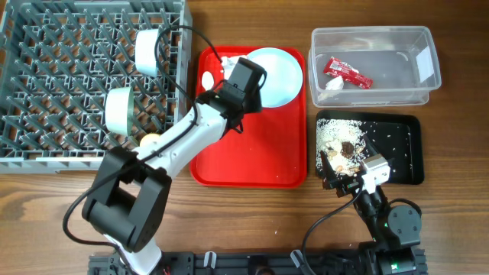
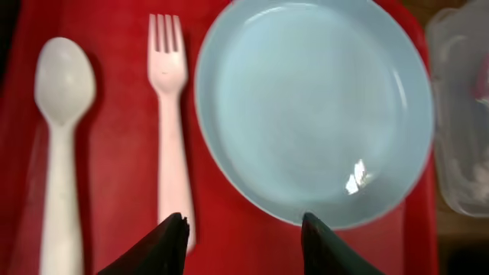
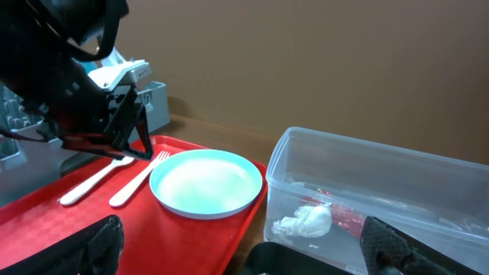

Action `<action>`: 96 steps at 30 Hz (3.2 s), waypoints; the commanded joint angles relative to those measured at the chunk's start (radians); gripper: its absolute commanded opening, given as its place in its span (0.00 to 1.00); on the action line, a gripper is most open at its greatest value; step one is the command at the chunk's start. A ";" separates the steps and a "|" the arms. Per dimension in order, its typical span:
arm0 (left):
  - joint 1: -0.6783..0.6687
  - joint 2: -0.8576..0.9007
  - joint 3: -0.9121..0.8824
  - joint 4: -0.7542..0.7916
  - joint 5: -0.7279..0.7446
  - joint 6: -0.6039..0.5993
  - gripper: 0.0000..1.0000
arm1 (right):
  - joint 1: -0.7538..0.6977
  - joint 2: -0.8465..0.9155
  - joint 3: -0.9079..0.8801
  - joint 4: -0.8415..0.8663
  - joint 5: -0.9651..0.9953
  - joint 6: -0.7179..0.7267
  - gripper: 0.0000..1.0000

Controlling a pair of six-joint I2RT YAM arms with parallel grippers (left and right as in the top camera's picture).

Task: Sort waste into correct bins and load items into the dishwasher rack
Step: 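Reach left gripper down to the white fork on the red tray, then close left gripper on the white fork and lift it, then carry the fork to the dish rack and drop it in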

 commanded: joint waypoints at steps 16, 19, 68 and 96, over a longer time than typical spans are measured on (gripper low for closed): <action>0.101 0.136 -0.001 0.122 -0.042 0.056 0.39 | -0.006 -0.013 -0.003 0.003 -0.015 0.014 1.00; 0.101 0.153 -0.001 0.133 -0.050 0.056 0.37 | -0.006 -0.013 -0.003 0.003 -0.016 0.014 1.00; 0.114 -0.461 -0.001 -0.487 -0.140 0.262 0.04 | -0.006 -0.013 -0.003 0.003 -0.015 0.014 1.00; 0.254 -0.198 -0.003 -0.272 -0.306 0.471 0.34 | -0.006 -0.013 -0.003 0.003 -0.015 0.014 1.00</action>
